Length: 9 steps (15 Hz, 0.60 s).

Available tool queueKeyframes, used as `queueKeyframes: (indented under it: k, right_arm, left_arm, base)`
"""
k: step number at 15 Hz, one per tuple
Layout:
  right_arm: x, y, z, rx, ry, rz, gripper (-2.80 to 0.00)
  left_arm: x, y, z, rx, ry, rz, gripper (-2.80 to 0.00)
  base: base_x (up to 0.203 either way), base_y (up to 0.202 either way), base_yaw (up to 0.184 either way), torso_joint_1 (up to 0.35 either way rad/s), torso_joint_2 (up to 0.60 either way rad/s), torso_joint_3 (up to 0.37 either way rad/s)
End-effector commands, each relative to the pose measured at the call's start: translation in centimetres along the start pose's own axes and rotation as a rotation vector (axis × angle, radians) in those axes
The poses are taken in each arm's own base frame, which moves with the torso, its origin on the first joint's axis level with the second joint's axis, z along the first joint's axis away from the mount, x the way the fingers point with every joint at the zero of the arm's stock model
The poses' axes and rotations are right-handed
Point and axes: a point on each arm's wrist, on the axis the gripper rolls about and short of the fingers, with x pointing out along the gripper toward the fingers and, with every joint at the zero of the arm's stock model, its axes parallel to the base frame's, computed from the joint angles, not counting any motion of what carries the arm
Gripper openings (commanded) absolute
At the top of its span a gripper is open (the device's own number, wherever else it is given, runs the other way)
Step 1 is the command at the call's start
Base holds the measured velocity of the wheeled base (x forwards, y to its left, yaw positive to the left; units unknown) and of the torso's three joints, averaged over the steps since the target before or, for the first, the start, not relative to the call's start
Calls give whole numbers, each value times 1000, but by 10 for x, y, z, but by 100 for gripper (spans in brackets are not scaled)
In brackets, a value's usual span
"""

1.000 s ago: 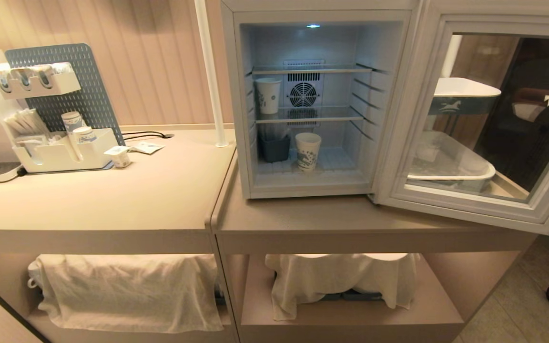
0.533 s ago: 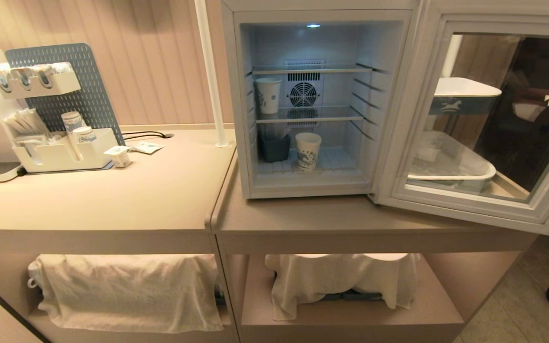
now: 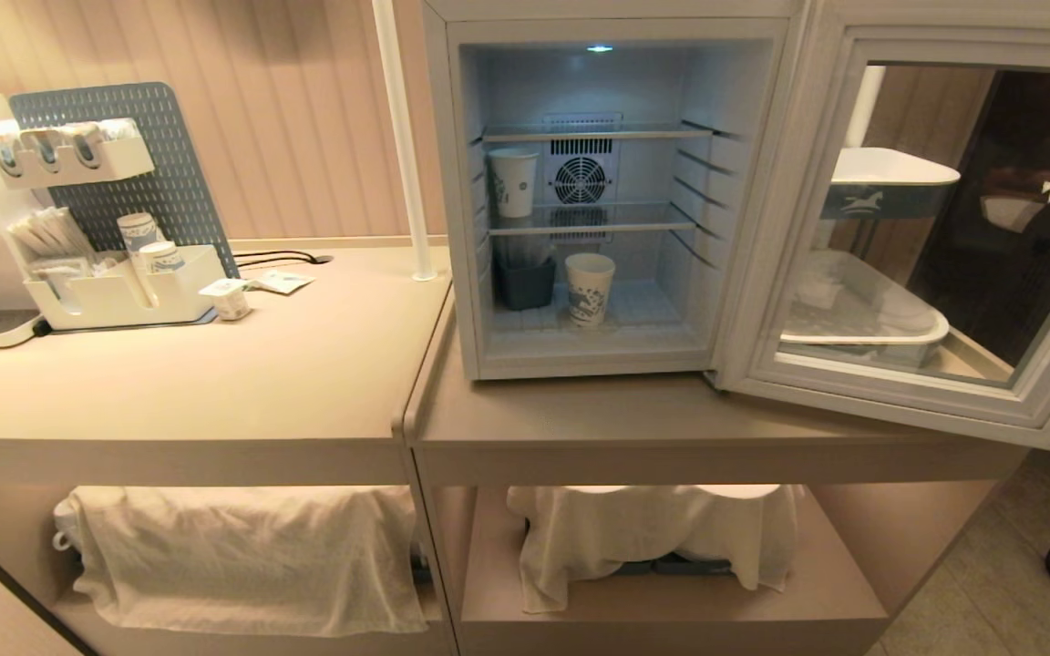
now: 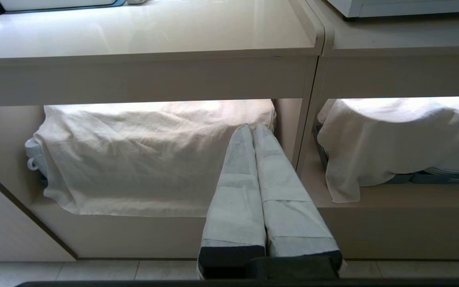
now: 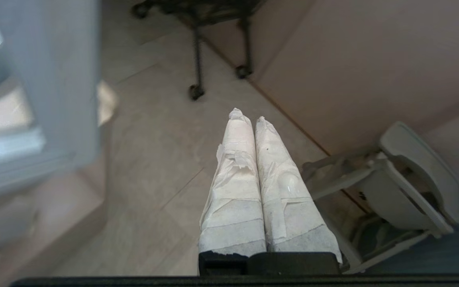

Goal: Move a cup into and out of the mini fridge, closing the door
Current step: Close the freezer door

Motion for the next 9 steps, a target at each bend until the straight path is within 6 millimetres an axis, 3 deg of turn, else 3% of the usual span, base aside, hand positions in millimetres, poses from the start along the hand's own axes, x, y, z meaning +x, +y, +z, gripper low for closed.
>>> queueKeyframes:
  k: [1,4,9]
  right_arm:
    - [32,13,5,-14,40,-39,-280]
    - [69,5,23,18,41,-142,-280]
    - [113,1,43,57,19,-212,-280]
  left_arm:
    - [0,0,0,0,1,0,-280]
    - [0,0,0,0,3,0,-280]
    - [0,0,0,0,3,0,-280]
  base:
    - [0,0,0,0,0,0]
    - [0,0,0,0,0,0]
    - [0,0,0,0,0,0]
